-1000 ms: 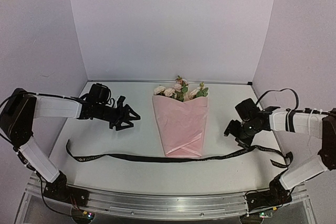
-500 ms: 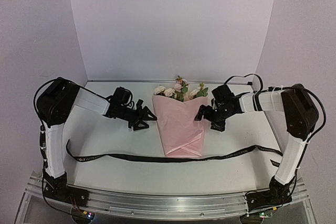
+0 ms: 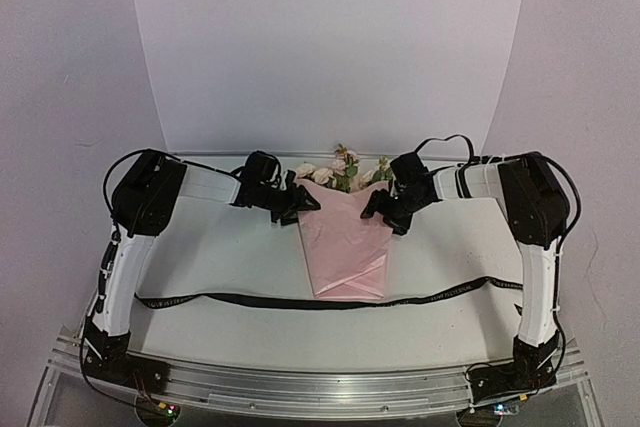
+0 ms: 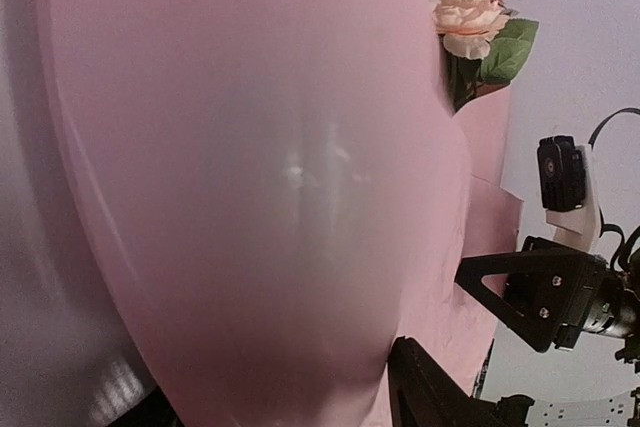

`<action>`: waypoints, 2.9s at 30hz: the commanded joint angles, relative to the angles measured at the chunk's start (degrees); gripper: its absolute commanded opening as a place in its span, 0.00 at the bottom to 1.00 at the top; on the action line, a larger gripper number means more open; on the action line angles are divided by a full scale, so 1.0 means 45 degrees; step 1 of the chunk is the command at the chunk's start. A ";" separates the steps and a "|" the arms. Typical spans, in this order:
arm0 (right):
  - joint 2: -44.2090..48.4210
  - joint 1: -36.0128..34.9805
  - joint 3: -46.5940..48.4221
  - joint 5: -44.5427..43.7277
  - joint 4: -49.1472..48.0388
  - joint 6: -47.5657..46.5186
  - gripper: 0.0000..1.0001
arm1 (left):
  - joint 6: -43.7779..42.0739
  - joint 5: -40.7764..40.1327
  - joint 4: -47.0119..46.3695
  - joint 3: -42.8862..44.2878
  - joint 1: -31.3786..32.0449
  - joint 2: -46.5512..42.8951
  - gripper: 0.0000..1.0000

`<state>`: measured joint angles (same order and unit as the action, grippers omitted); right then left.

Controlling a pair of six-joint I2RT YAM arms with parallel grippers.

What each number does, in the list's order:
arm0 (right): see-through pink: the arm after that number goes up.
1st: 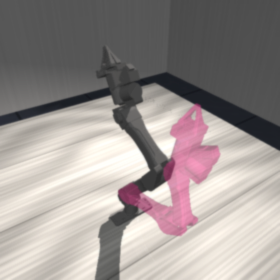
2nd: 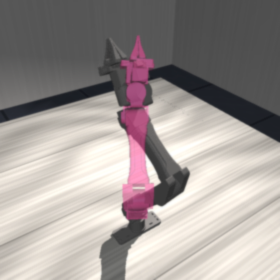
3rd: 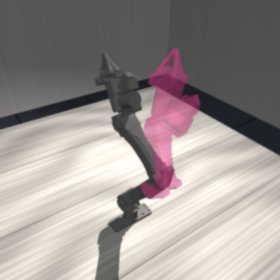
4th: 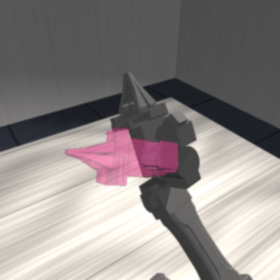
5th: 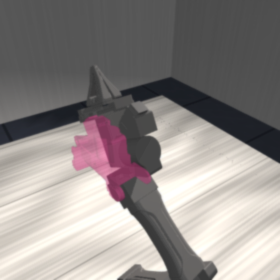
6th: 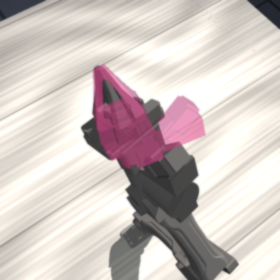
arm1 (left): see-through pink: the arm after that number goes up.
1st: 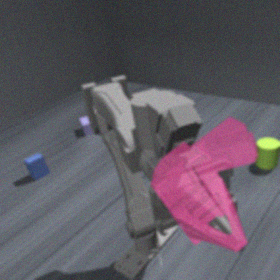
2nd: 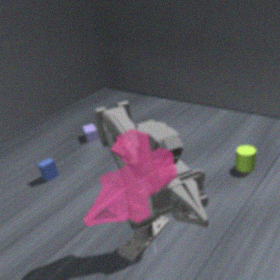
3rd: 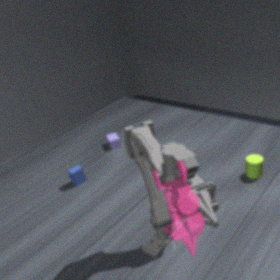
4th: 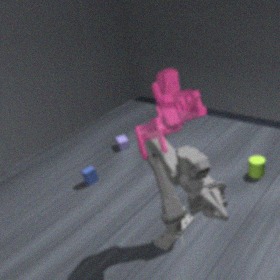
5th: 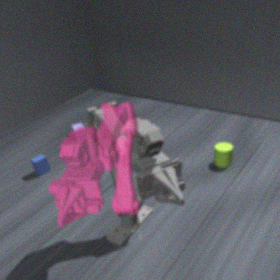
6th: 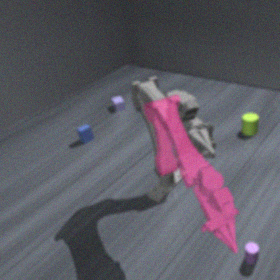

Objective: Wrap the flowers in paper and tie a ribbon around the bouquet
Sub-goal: Pick up the folded bouquet from the center of the board, then place the folded bouquet on the ribbon, then move the ribbon to the center of the board.

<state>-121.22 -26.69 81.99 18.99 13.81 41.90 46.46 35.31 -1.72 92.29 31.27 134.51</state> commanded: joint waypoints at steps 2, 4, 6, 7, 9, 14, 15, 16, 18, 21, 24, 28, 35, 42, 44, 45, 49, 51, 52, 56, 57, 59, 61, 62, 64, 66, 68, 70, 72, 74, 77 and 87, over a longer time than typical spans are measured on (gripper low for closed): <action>-0.0460 -0.0305 0.1442 0.0034 0.1314 -0.0118 0.62 | -0.0077 -0.0690 0.1675 0.1322 0.0353 0.0655 0.48; -0.0432 -0.0433 0.1933 -0.0250 0.2005 -0.0295 0.48 | -0.0113 -0.0782 0.2029 0.1631 0.0375 0.0604 0.42; -0.0433 -0.0547 0.2402 -0.0484 0.2606 -0.0381 0.37 | -0.0183 -0.0903 0.2457 0.1932 0.0375 0.0593 0.36; -0.0465 -0.0568 0.2654 -0.0522 0.2907 -0.0376 0.33 | -0.0203 -0.0888 0.2560 0.2072 0.0375 0.0578 0.33; -0.0562 -0.0602 0.3116 -0.0535 0.3508 -0.0296 0.26 | -0.0137 -0.0809 0.2837 0.2317 0.0376 0.0536 0.25; -0.0700 -0.0633 0.4100 -0.0494 0.4662 0.0065 0.16 | 0.0005 -0.0511 0.3872 0.3126 0.0375 0.0489 0.16; -0.0684 -0.0648 0.4163 -0.0481 0.4773 0.0140 0.16 | -0.0005 -0.0488 0.4039 0.3242 0.0375 0.0456 0.16; -0.0665 -0.0664 0.4212 -0.0440 0.4866 0.0172 0.16 | 0.0022 -0.0474 0.4146 0.3264 0.0375 0.0396 0.15; -0.0660 -0.0702 0.4328 -0.0372 0.5016 0.0272 0.15 | 0.0097 -0.0358 0.4242 0.3204 0.0375 0.0269 0.14; -0.0575 -0.0797 0.4366 -0.0321 0.5170 0.0399 0.14 | 0.0152 -0.0217 0.4304 0.2979 0.0375 0.0006 0.13; -0.0447 -0.0896 0.4224 -0.0334 0.5227 0.0528 0.14 | 0.0160 -0.0237 0.4300 0.2494 0.0375 -0.0400 0.12; -0.0156 -0.1107 0.3737 -0.0326 0.5252 0.0895 0.13 | 0.0184 -0.0176 0.4223 0.1583 0.0375 -0.1035 0.12; 0.0527 -0.1651 0.2524 -0.0670 0.5215 0.1432 0.12 | 0.0374 -0.0233 0.3595 -0.0398 0.0385 -0.2314 0.12; 0.1051 -0.2222 0.1524 -0.1272 0.5049 0.1902 0.17 | 0.0588 -0.0369 0.3023 -0.2138 0.0508 -0.3326 0.14; 0.1196 -0.2250 0.1247 -0.1447 0.4934 0.1927 0.27 | 0.0637 -0.0589 0.2886 -0.2540 0.0507 -0.3565 0.21; 0.1278 -0.2252 0.1165 -0.1547 0.4919 0.1893 0.33 | 0.0668 -0.0849 0.2867 -0.2716 0.0500 -0.3697 0.24; 0.2021 -0.2251 0.0774 -0.2295 0.4954 0.1740 0.65 | 0.0767 -0.2194 0.3151 -0.3177 0.0358 -0.4550 0.49; 0.2718 -0.2224 0.0448 -0.2942 0.5180 0.1725 0.81 | 0.0859 -0.2864 0.3361 -0.3533 0.0128 -0.5251 0.61; 0.3048 -0.2190 0.0188 -0.3244 0.5344 0.1737 0.86 | 0.0967 -0.3279 0.3499 -0.3754 -0.0011 -0.5612 0.66; 0.4564 -0.1690 -0.1360 -0.4121 0.5763 0.2155 0.97 | 0.1912 -0.4648 0.3698 -0.5327 -0.0838 -0.7488 0.77; 0.5108 -0.1483 -0.1872 -0.4236 0.5781 0.2335 0.98 | 0.2212 -0.4949 0.3800 -0.5809 -0.1063 -0.8032 0.78; 0.6185 -0.1065 -0.2918 -0.4557 0.5811 0.2688 0.98 | 0.2889 -0.5612 0.4130 -0.6788 -0.1402 -0.9139 0.80; 0.7279 -0.0726 -0.4134 -0.4842 0.5881 0.3121 0.98 | 0.3494 -0.6498 0.4798 -0.7706 -0.1496 -1.0371 0.81; 0.7682 -0.0586 -0.4713 -0.4912 0.5891 0.3369 0.98 | 0.3804 -0.6951 0.5187 -0.8163 -0.1498 -1.0992 0.82; 0.8670 -0.0354 -0.5867 -0.5054 0.5947 0.3799 0.96 | 0.4837 -0.7604 0.5918 -0.9207 -0.1498 -1.2238 0.81; 0.9455 -0.0125 -0.6784 -0.5144 0.6036 0.4156 0.95 | 0.5993 -0.8110 0.6635 -1.0305 -0.1499 -1.3329 0.80; 1.0171 0.0120 -0.7687 -0.5179 0.6136 0.4466 0.91 | 0.7081 -0.8535 0.7698 -1.0965 -0.1478 -1.4093 0.80; 1.0745 0.0351 -0.8376 -0.5368 0.6168 0.4565 0.90 | 0.7842 -0.8921 0.9100 -1.1327 -0.1477 -1.4646 0.80; 1.1325 0.0600 -0.9025 -0.5590 0.6166 0.4610 0.90 | 0.8331 -0.9111 0.9758 -1.1678 -0.1479 -1.5135 0.80; 1.1623 0.0935 -0.9524 -0.5597 0.6172 0.4602 0.90 | 0.8945 -0.9170 1.0159 -1.2096 -0.1480 -1.5620 0.80; 1.1933 0.1393 -0.9949 -0.5569 0.6197 0.4462 0.89 | 0.9547 -0.8959 1.0413 -1.2511 -0.1480 -1.5908 0.80; 1.2030 0.2475 -1.0633 -0.5696 0.6117 0.4303 0.92 | 1.0456 -0.6943 0.8630 -1.3242 -0.0648 -1.4427 0.81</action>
<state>-67.26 -17.07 34.44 -4.54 41.38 61.57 90.49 -0.30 41.45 32.94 26.49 66.18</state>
